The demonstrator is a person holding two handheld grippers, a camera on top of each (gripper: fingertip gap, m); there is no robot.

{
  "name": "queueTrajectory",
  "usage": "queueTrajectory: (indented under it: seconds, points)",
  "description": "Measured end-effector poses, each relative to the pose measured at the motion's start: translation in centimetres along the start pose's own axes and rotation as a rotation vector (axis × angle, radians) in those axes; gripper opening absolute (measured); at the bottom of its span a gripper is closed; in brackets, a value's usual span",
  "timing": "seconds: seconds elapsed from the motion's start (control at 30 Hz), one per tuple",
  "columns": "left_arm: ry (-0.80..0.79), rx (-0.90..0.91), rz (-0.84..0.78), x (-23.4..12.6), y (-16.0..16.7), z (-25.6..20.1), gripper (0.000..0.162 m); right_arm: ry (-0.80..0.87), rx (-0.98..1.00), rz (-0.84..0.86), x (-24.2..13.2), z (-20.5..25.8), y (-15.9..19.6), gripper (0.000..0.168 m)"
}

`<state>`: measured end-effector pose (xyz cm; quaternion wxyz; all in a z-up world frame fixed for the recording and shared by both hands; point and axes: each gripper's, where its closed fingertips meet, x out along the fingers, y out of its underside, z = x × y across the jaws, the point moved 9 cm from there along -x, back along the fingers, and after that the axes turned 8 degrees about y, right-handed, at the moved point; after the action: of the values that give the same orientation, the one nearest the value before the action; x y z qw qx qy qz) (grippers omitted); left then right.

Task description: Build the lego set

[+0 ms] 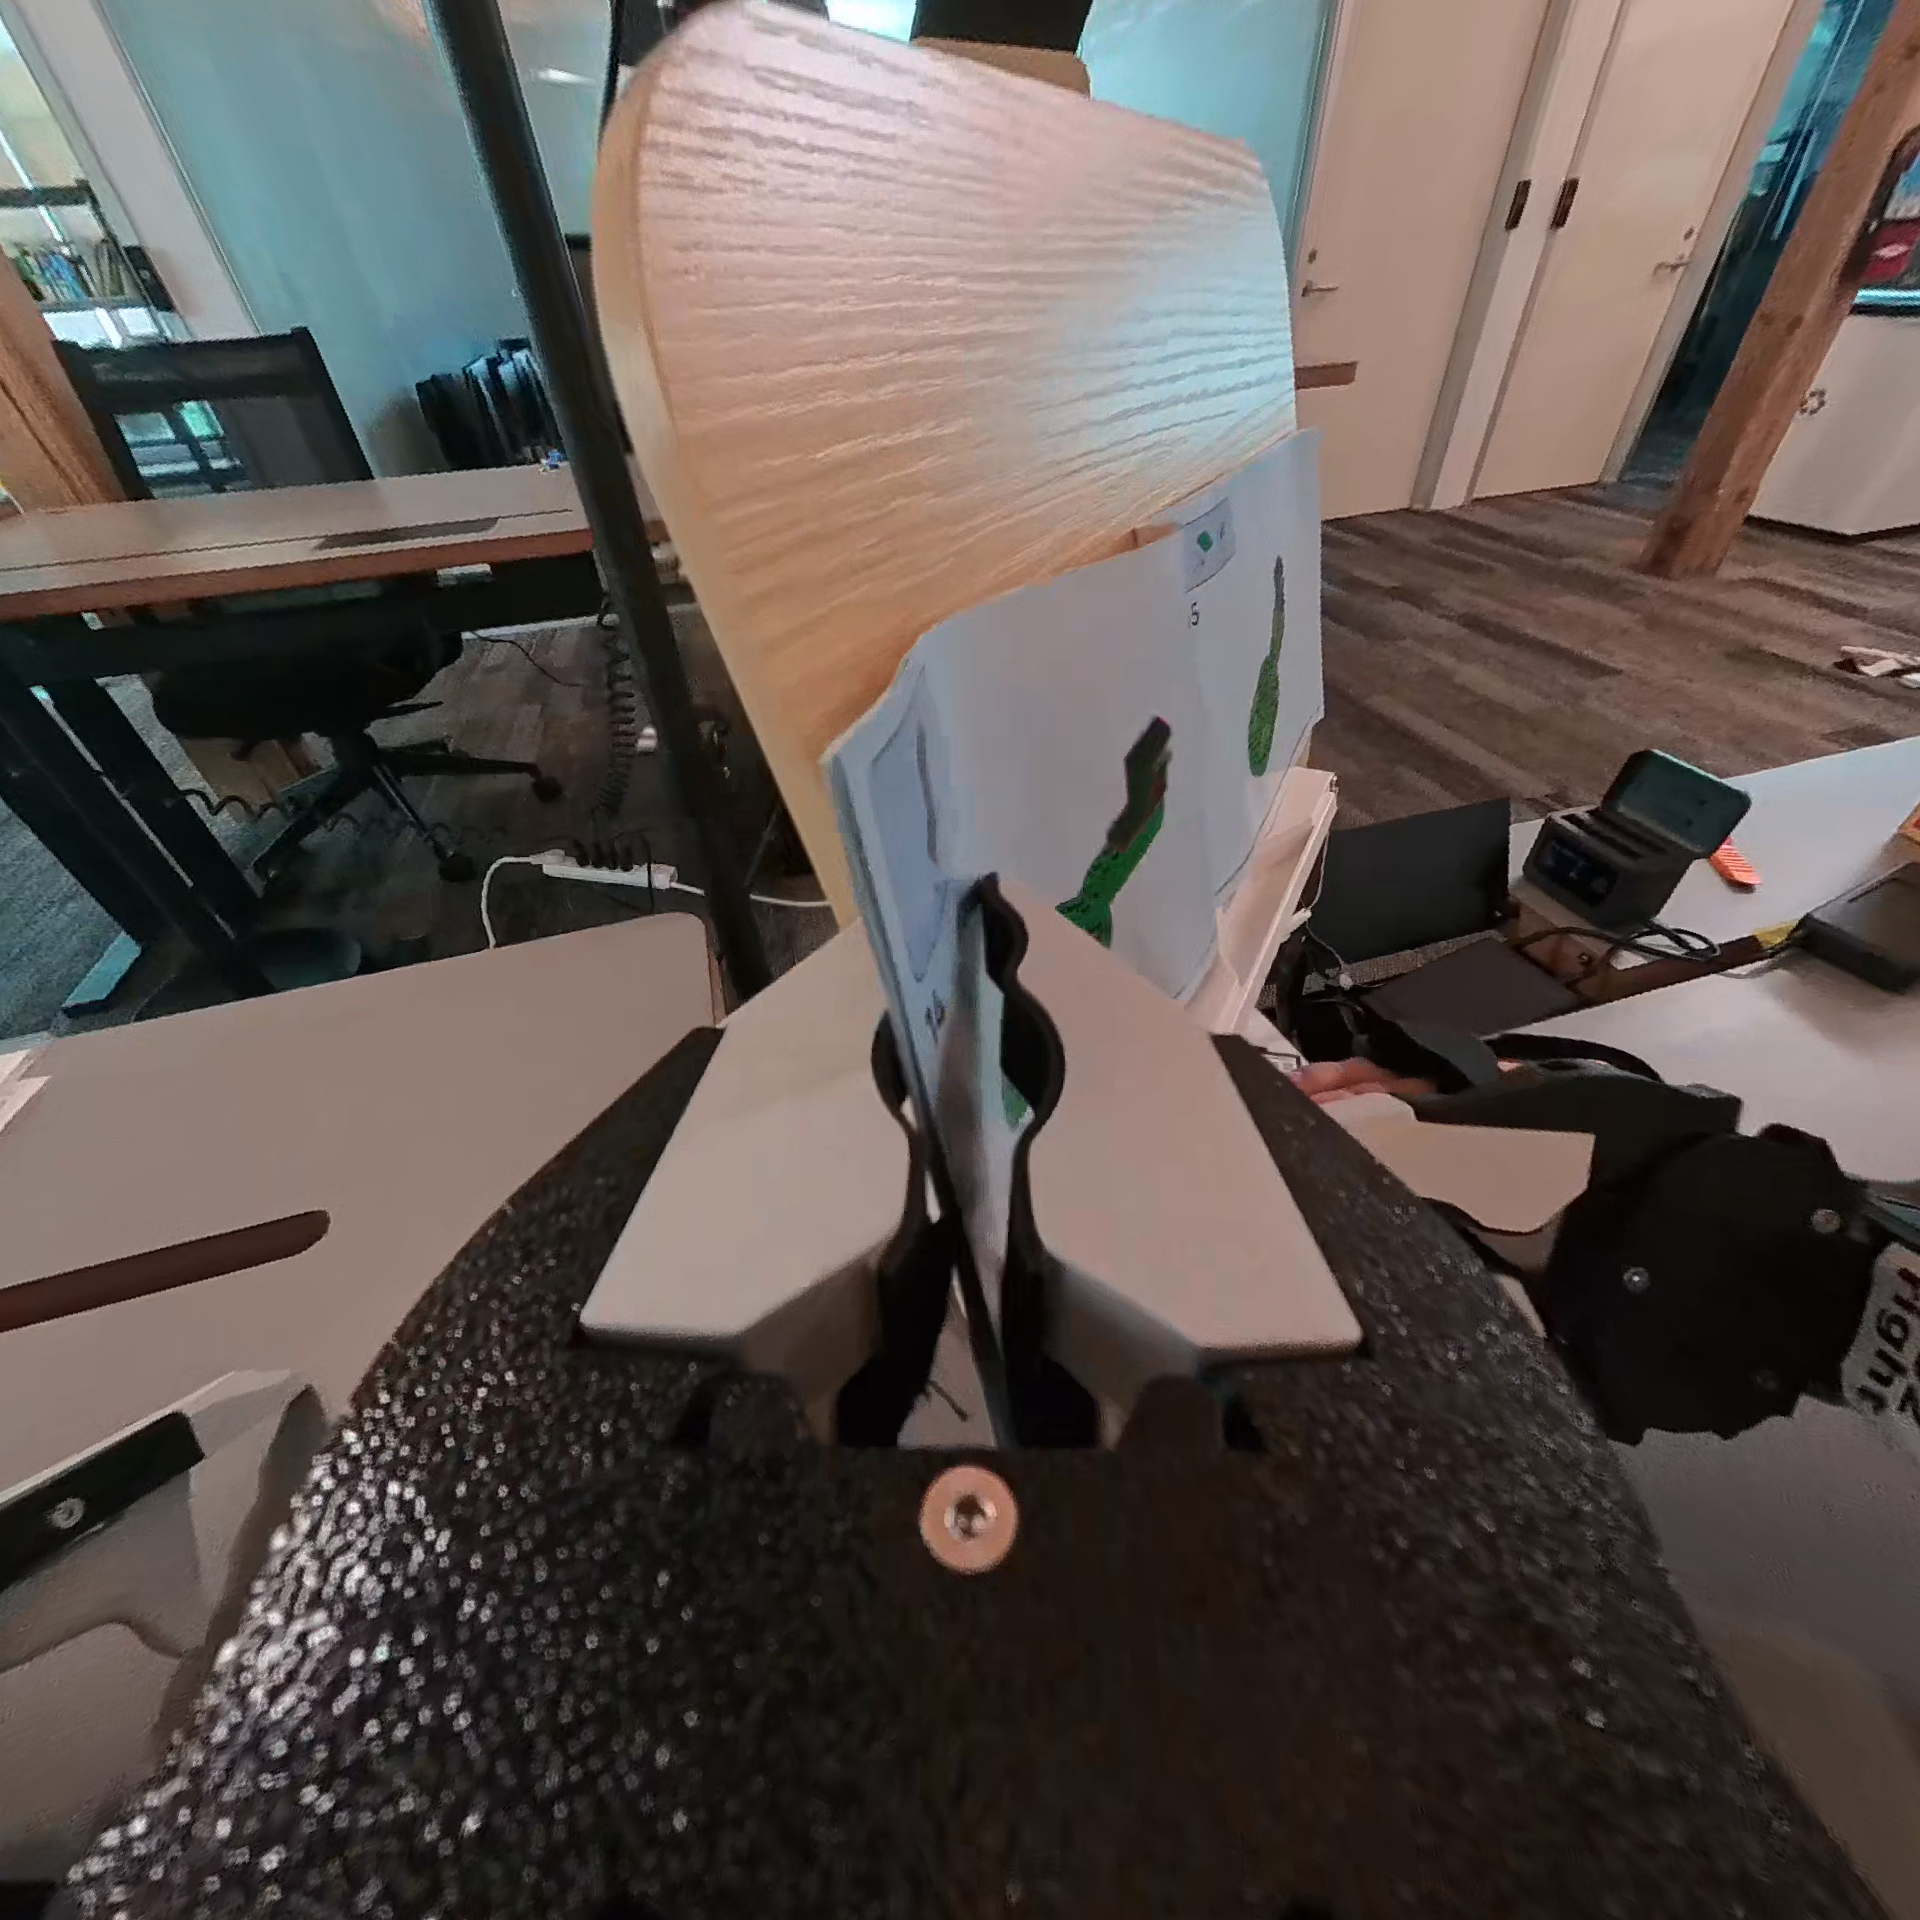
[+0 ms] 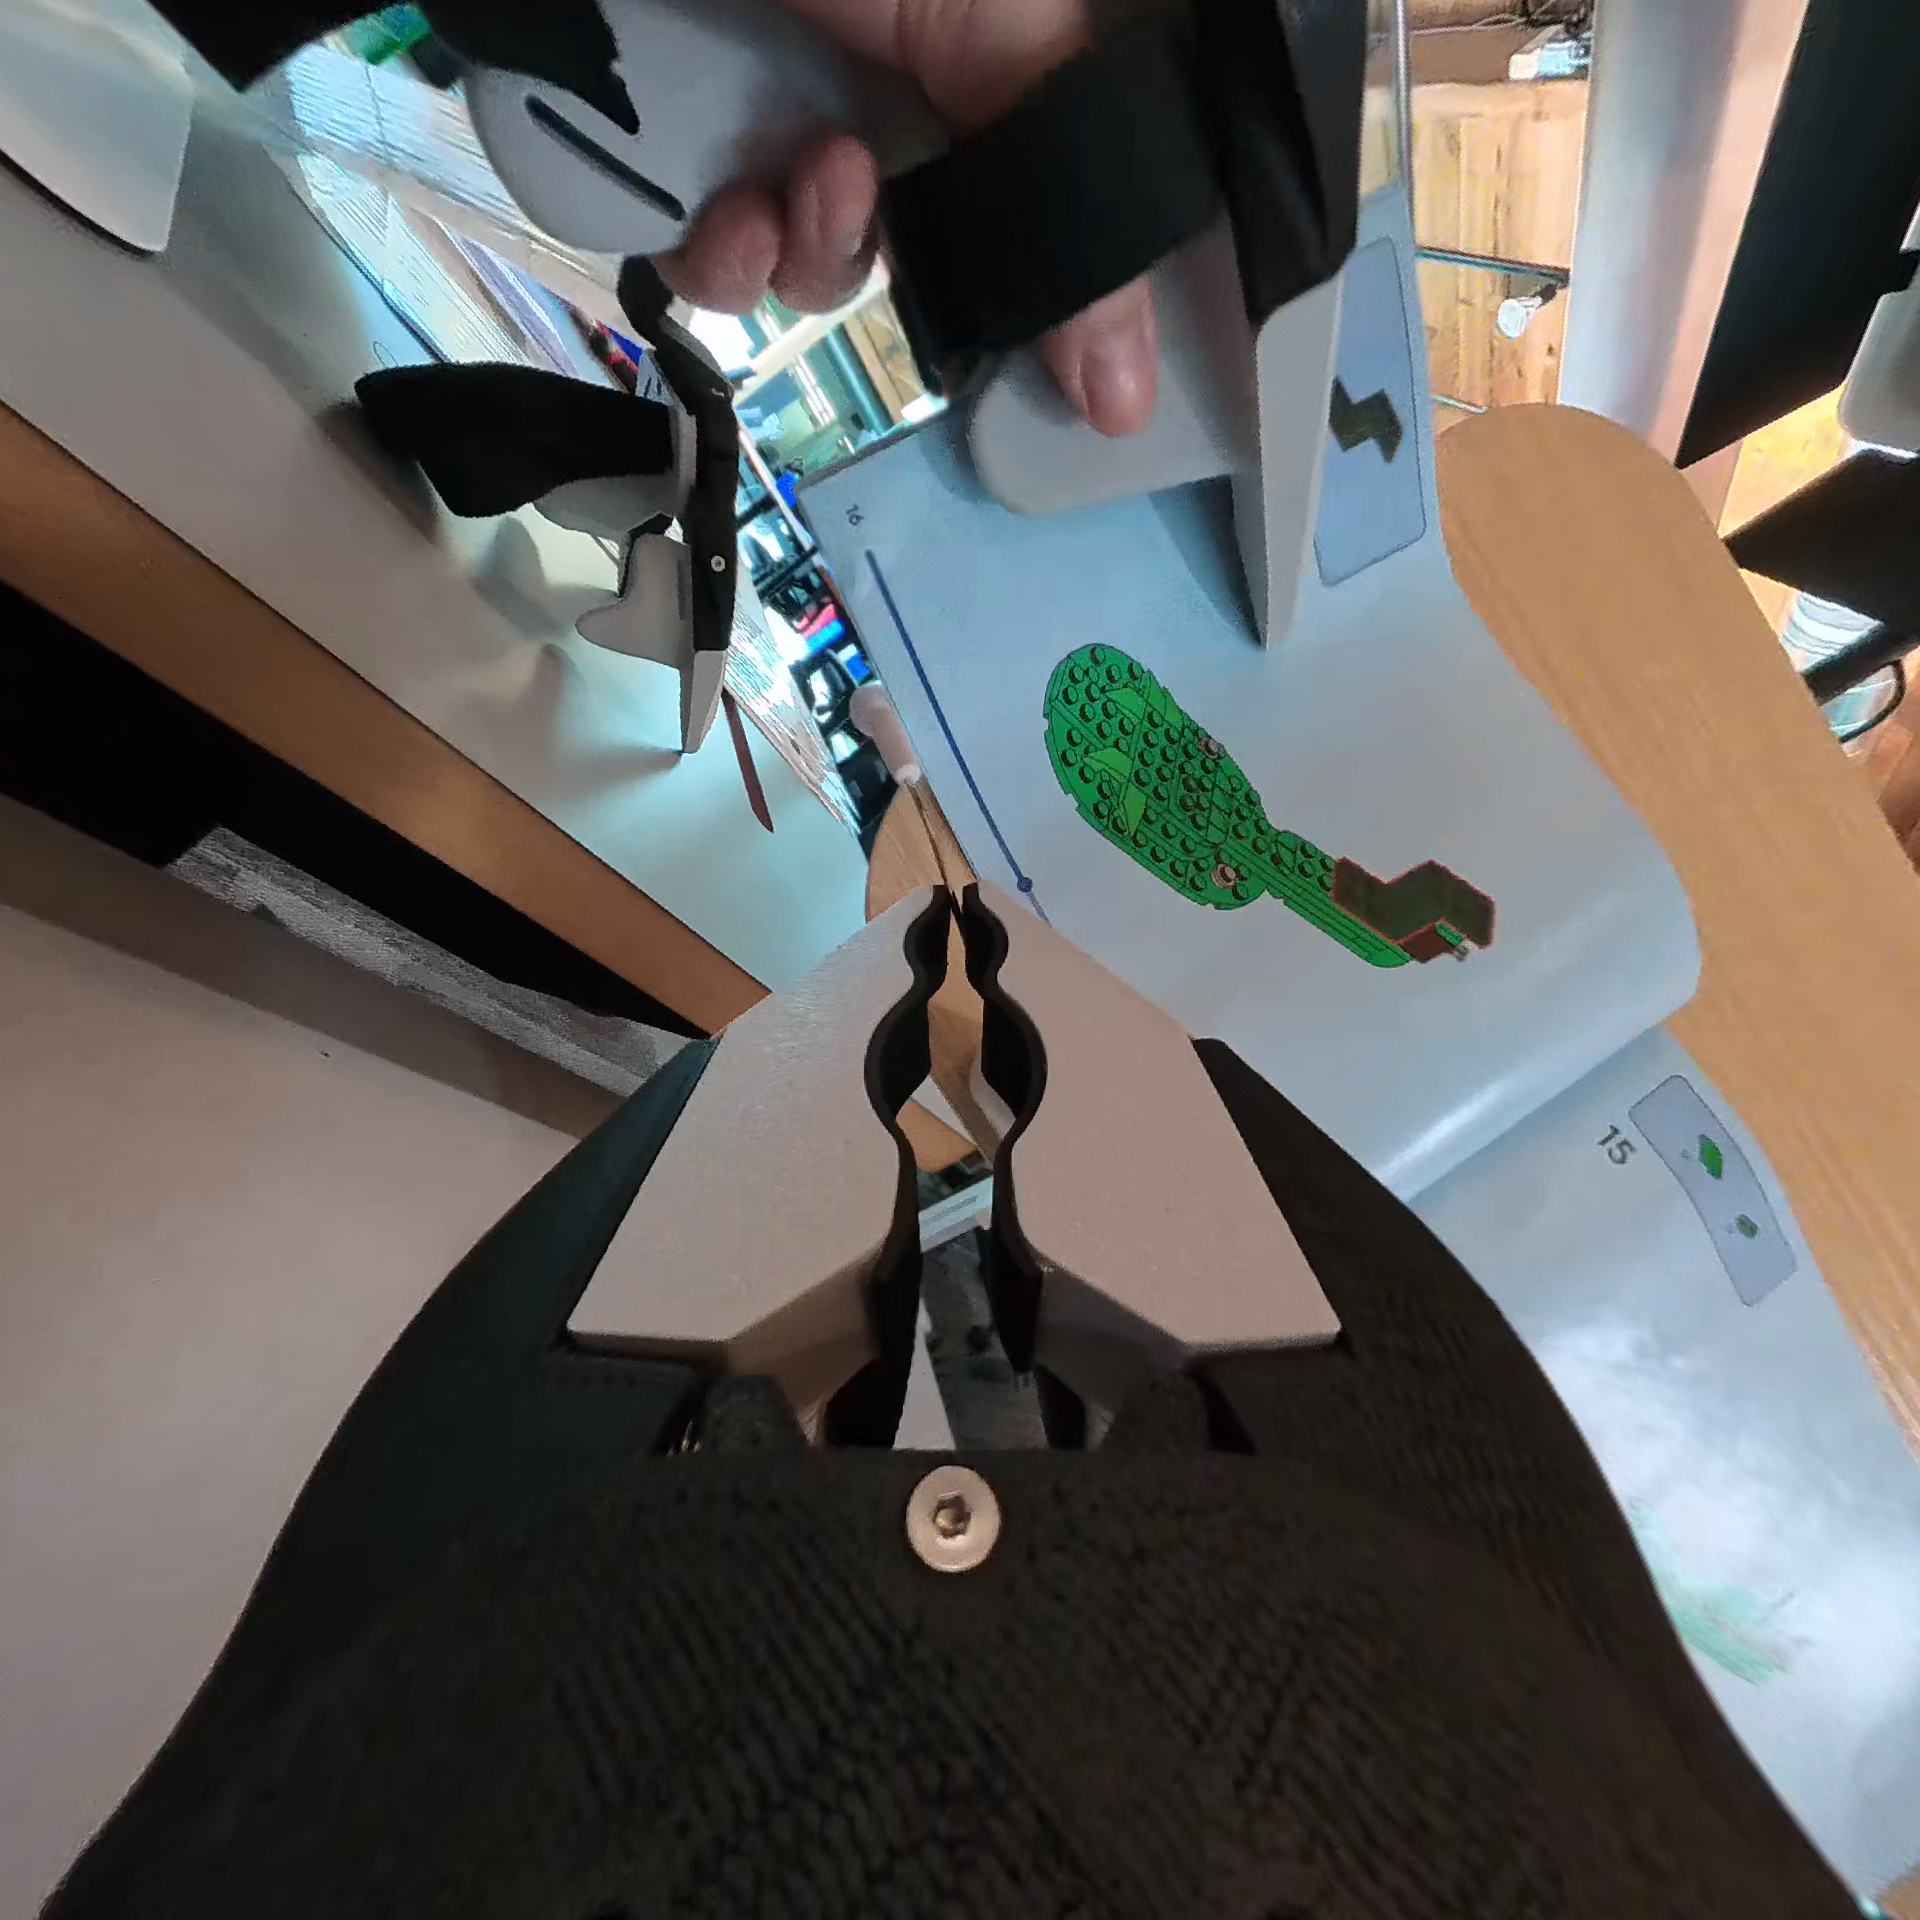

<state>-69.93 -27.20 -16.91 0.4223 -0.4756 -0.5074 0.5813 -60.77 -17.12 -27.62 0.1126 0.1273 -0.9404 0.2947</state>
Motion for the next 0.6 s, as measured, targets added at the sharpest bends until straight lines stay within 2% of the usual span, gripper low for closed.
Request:
queueTrajectory:
  seconds: [0.33, 0.47, 0.6]
  points:
    - [0.039, 0.134, -0.048, 0.01, 0.44, -0.06, 0.000, -0.087, 0.212, -0.087, -0.56, -0.75, 0.70, 0.001]
    - [0.115, 0.122, -0.108, -0.38, 0.73, -0.03, 0.000, -0.086, 0.307, -0.105, -0.91, -0.81, 0.94, 0.001]
    - [0.115, 0.123, -0.126, -0.75, 0.89, 0.06, 0.000, -0.072, 0.354, -0.094, -0.79, -0.62, 1.02, 0.001]
